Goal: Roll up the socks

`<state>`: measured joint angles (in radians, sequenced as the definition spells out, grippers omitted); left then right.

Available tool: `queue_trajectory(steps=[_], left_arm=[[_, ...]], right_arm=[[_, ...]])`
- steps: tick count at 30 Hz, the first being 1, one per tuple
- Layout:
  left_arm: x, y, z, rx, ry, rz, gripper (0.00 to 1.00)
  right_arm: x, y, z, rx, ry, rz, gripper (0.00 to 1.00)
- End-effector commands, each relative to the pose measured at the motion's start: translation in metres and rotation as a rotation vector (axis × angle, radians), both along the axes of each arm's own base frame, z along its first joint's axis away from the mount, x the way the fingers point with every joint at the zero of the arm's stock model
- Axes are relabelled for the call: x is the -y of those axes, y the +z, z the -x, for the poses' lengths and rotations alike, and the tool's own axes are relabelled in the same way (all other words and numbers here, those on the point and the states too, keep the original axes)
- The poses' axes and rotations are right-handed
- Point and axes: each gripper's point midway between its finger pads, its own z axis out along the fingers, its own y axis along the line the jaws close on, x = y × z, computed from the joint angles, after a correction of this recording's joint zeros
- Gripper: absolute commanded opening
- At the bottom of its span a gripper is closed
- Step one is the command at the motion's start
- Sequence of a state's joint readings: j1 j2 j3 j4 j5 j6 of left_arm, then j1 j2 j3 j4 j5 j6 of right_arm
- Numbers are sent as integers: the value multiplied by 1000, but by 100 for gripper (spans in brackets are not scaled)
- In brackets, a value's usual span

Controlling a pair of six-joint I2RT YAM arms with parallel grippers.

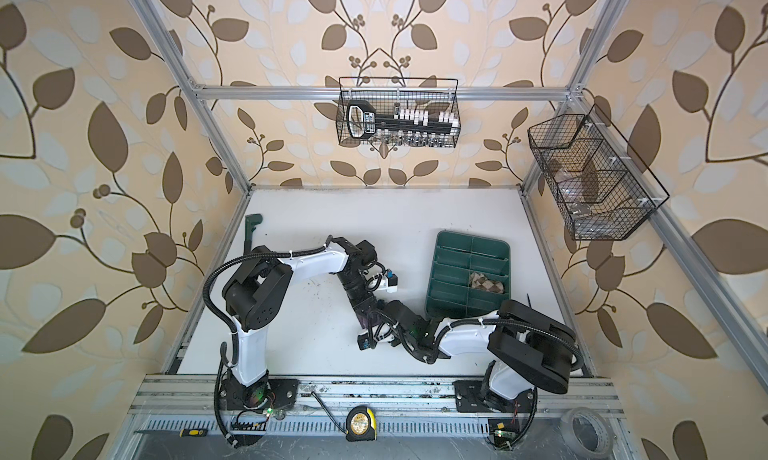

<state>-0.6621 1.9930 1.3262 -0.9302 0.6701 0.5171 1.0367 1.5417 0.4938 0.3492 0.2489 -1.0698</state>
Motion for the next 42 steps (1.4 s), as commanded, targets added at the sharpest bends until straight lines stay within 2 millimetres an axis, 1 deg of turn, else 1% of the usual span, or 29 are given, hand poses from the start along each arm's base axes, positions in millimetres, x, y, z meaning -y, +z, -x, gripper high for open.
queue_trajectory(steps=[1, 2, 6, 7, 10, 12, 15, 17, 21, 25, 27, 29, 33, 36, 39, 41, 42], left_arm=[[-8, -13, 18, -47, -34, -61, 0], [-7, -11, 16, -33, -32, -55, 1], [-4, 5, 6, 59, -16, -23, 8], [-4, 10, 2, 90, -5, -19, 12], [-2, 29, -6, 168, 29, 18, 20], [-2, 39, -10, 212, 57, 25, 25], [-10, 45, -18, 254, 121, -22, 30], [-19, 41, -24, 267, 185, -98, 30], [-38, 25, -25, 246, 295, -239, 26], [-46, 5, -30, 250, 381, -306, 25], [-43, -2, -34, 242, 404, -312, 24], [-35, -5, -39, 234, 417, -293, 24], [-20, -3, -47, 234, 438, -230, 24], [-12, 2, -47, 225, 444, -174, 26], [-9, 0, -46, 209, 459, -160, 30], [-10, -8, -47, 201, 473, -179, 31], [-13, -13, -49, 205, 483, -207, 31]], right_arm=[[-8, -2, -4, -28, -8, -22, 30], [-6, -3, -2, -43, -12, -16, 23], [9, -5, 8, -108, -37, 31, 1], [15, -4, 11, -120, -51, 45, 0], [30, 0, 15, -149, -97, 66, 0], [40, 1, 19, -166, -121, 77, 0], [52, -1, 23, -174, -147, 96, 0], [56, -4, 23, -177, -166, 106, 0], [59, -12, 19, -168, -201, 129, 0], [57, -19, 20, -176, -212, 143, 0], [57, -21, 21, -179, -209, 144, 0], [56, -21, 21, -182, -206, 143, 0], [57, -23, 23, -188, -203, 150, 0], [58, -24, 24, -192, -203, 156, 0], [57, -27, 23, -196, -203, 161, 0], [56, -27, 23, -197, -203, 164, 0], [56, -28, 23, -198, -202, 166, 0]])
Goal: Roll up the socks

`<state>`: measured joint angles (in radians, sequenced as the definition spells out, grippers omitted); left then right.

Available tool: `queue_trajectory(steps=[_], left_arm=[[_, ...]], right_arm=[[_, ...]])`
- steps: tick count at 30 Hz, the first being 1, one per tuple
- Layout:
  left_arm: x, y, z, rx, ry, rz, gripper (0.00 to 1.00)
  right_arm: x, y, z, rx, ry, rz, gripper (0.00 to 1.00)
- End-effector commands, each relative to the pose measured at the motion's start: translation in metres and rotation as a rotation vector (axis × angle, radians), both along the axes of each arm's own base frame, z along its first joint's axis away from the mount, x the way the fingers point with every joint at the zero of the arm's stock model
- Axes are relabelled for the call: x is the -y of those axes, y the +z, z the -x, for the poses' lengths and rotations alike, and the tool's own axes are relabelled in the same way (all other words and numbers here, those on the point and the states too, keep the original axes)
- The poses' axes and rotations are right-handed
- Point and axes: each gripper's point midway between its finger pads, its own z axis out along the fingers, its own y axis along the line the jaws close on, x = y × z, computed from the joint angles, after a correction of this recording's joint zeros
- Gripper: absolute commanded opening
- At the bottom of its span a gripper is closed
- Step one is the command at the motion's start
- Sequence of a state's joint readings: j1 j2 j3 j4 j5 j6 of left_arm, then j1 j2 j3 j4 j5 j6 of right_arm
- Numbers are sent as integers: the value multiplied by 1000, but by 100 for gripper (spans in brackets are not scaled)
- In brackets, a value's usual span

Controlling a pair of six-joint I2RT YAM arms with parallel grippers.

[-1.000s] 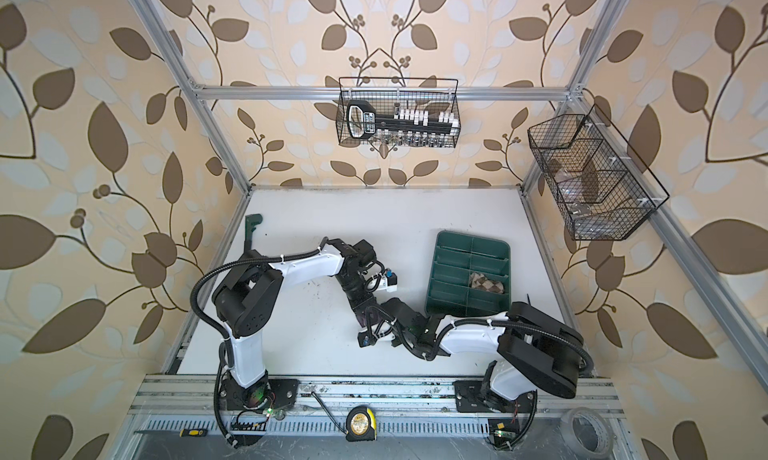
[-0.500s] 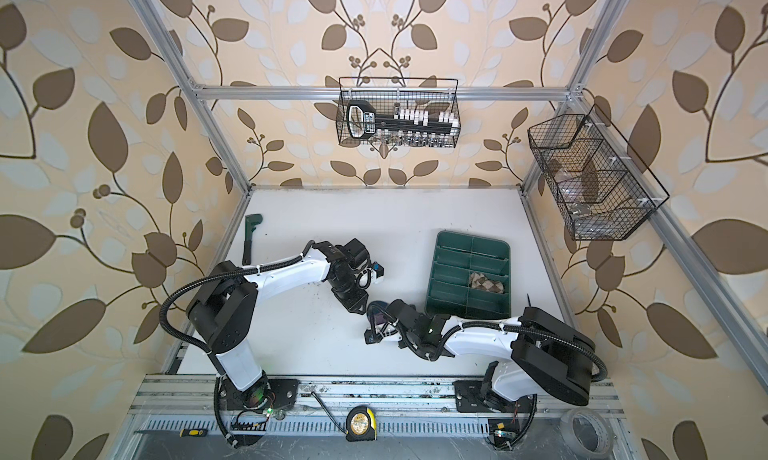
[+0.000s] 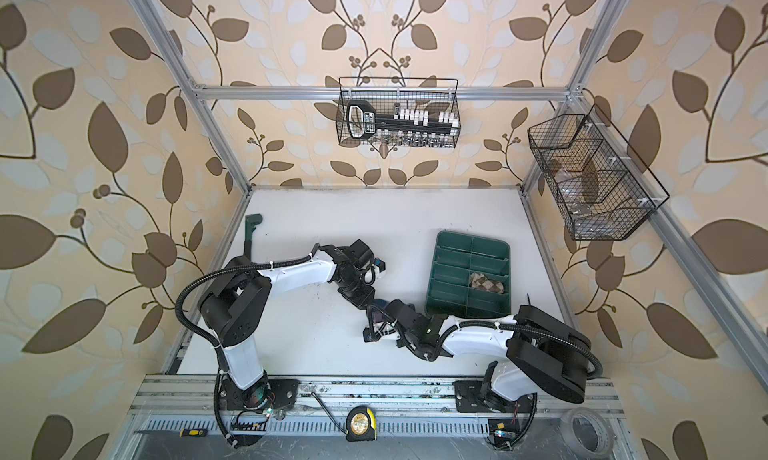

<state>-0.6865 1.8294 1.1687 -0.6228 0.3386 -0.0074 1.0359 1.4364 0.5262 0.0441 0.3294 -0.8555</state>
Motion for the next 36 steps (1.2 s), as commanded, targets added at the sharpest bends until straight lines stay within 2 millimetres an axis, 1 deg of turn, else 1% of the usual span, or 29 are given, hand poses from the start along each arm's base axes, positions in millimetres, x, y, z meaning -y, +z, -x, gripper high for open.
queue_trajectory(steps=[1, 4, 6, 8, 9, 10, 13, 16, 21, 22, 24, 27, 29, 30, 33, 34, 36], left_arm=[[-2, -11, -2, -18, 47, -29, 31], [-12, -25, -6, -4, 61, -124, 29], [-15, -31, -7, 1, 64, -161, 25], [-16, -38, -7, 2, 63, -186, 13], [-15, -41, -6, 0, 60, -191, 5], [-13, -44, -6, 2, 57, -189, 0], [-3, -51, -6, 2, 48, -180, 0], [5, -58, -5, -8, 19, -199, 0], [11, -67, -5, -37, -4, -216, 0], [11, -67, -5, -39, -6, -216, 0], [11, -69, -4, -47, -9, -221, 0], [12, -69, -4, -48, -11, -217, 0], [11, -68, -4, -49, -11, -218, 0], [11, -66, -4, -42, -8, -218, 0], [8, -59, -9, -1, 4, -218, 0], [7, -55, -12, 14, 6, -212, 0], [9, -47, -16, 35, -3, -202, 0]], right_arm=[[17, -27, 16, -95, -7, 93, 0], [17, -24, 16, -93, -12, 88, 0], [16, -21, 15, -88, -14, 78, 0], [15, -17, 14, -82, -22, 59, 0], [14, -15, 13, -77, -25, 46, 0], [12, -12, 12, -71, -26, 35, 0], [3, -5, 12, -50, -18, -10, 0], [-11, 5, 16, -12, 17, -60, 0], [-37, 21, 23, 50, 85, -142, 0], [-42, 22, 25, 49, 98, -146, 0], [-45, 16, 31, 23, 131, -112, 0], [-41, 4, 37, -18, 146, -46, 0], [-33, -7, 43, -74, 154, 21, 0], [-28, -10, 43, -89, 143, 58, 0], [-12, -15, 38, -146, 11, 141, 0], [-5, -18, 39, -175, -23, 174, 0], [4, -23, 48, -237, -34, 232, 0]])
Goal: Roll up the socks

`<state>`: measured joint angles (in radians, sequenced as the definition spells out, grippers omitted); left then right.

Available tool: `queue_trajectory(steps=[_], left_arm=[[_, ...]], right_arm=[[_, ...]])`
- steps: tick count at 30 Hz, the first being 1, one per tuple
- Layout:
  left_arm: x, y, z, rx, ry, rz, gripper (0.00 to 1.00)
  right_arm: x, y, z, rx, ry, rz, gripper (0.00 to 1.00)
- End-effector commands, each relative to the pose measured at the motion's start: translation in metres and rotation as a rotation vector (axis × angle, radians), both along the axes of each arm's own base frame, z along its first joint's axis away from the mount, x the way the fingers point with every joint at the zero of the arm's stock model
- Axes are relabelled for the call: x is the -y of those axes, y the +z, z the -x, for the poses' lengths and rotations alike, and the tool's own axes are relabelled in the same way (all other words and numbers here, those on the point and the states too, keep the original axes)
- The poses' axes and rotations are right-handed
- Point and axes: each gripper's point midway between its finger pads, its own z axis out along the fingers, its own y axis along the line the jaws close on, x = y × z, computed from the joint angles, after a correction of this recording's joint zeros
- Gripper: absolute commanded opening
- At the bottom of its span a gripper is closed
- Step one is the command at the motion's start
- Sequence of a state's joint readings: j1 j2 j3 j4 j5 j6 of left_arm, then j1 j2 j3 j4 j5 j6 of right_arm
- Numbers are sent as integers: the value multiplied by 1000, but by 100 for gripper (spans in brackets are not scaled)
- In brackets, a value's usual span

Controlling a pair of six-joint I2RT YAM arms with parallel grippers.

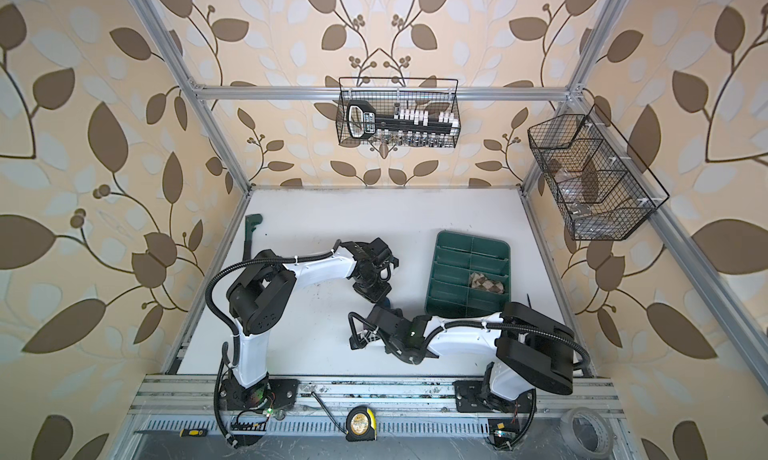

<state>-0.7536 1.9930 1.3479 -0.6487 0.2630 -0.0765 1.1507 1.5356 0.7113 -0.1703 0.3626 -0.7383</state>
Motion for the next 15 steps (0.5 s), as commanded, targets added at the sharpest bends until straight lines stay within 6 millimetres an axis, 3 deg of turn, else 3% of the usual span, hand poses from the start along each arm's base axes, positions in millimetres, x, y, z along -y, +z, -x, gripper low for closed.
queue_trajectory(steps=[1, 5, 10, 15], left_arm=[[-23, -26, 0, 26, -25, -127, 0], [-13, 8, -14, 98, -63, -89, 3], [-12, 85, -38, 276, -87, 2, 31], [-25, 144, -51, 373, -120, 59, 41]], right_arm=[[41, -32, 35, -204, -30, 201, 0], [50, -40, 53, -343, -49, 261, 0], [62, -45, 60, -426, -93, 311, 0], [67, -45, 57, -450, -123, 331, 0]])
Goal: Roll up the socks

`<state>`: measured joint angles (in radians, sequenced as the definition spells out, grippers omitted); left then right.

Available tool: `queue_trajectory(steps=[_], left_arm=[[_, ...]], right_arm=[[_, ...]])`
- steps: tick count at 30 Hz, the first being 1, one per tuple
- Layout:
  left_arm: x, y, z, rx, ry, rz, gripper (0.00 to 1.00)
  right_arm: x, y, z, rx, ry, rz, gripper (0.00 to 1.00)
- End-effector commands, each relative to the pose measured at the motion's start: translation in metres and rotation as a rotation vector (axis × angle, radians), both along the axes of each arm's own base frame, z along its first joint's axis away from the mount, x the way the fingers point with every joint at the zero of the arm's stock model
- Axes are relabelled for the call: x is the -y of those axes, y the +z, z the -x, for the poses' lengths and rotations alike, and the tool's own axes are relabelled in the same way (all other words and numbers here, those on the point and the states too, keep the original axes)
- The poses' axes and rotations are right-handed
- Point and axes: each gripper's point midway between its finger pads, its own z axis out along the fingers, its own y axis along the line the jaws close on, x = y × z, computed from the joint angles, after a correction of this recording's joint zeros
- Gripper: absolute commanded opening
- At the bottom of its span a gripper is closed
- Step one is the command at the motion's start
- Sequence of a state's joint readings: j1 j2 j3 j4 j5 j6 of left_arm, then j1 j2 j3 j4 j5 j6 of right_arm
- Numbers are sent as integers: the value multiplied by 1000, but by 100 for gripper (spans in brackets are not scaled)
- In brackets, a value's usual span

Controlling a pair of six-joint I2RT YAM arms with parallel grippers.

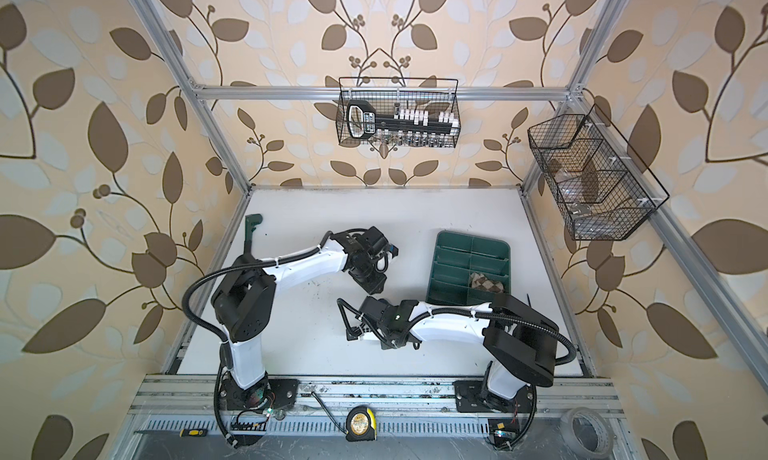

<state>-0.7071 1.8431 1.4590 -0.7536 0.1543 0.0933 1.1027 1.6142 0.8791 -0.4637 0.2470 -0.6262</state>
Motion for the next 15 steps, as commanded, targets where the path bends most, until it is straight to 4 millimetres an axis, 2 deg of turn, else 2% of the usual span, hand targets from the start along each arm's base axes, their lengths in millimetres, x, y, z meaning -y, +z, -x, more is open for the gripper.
queue_trajectory(steps=[1, 3, 5, 8, 10, 11, 13, 15], left_arm=[[-16, 74, -15, 155, -30, 49, 41], [-28, 101, -21, 215, -6, 79, 41], [-45, 138, -25, 324, 23, 110, 42], [-78, 206, -14, 571, 51, 147, 50], [-97, 246, 5, 729, 13, 165, 59], [-100, 258, 18, 773, -38, 176, 62], [-106, 273, 50, 827, -175, 192, 67], [-106, 276, 77, 828, -286, 209, 70]], right_arm=[[58, -39, 48, -259, -16, 234, 0], [58, -38, 48, -275, -21, 245, 0], [59, -37, 49, -301, -24, 252, 0], [58, -36, 52, -368, -26, 242, 1], [55, -34, 58, -439, -18, 207, 5], [53, -33, 59, -465, -16, 192, 6], [51, -31, 60, -509, -12, 174, 7], [50, -32, 57, -544, -32, 170, 7]])
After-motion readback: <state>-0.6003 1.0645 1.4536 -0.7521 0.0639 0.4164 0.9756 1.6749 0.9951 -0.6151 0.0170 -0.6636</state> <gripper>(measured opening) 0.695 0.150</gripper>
